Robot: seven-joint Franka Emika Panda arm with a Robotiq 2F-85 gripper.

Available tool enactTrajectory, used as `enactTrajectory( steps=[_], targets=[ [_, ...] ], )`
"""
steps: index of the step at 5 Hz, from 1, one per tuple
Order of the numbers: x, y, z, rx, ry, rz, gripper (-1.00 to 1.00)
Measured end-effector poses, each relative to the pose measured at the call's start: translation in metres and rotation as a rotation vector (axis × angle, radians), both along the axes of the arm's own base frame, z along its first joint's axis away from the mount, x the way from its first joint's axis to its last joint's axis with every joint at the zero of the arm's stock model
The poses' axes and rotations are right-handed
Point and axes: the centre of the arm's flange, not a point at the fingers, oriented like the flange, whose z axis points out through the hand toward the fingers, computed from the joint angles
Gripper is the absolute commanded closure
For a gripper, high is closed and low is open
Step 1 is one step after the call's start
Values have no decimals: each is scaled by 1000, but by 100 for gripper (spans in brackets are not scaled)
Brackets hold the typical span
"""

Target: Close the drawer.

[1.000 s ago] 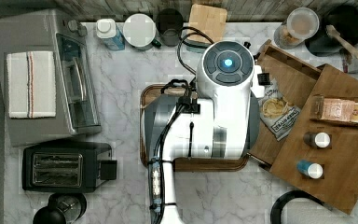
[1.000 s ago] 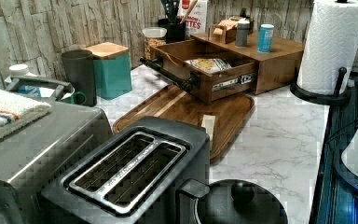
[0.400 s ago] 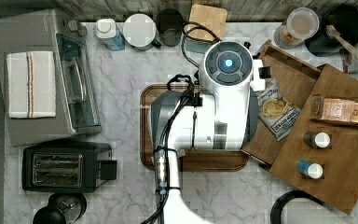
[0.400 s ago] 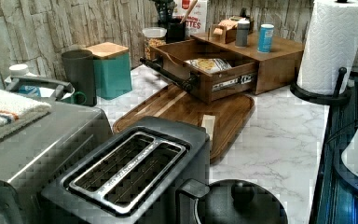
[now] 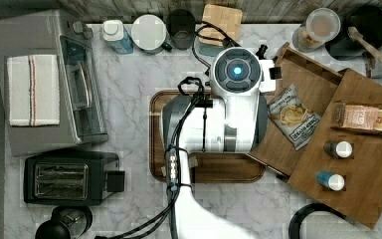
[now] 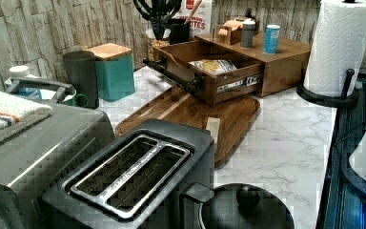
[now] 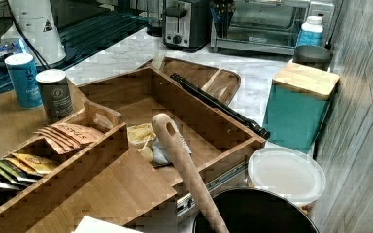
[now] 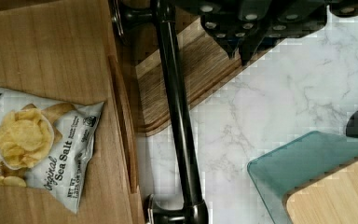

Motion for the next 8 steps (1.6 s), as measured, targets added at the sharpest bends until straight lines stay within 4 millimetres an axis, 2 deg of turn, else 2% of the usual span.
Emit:
enactTrajectory(
  steps=[2,5,8],
  targets=[
    [4,3,-33,-28,53,15,100],
    [29,13,-78,-53,-2,51,100],
    [53,42,-152,-86,82,111,100]
  ],
)
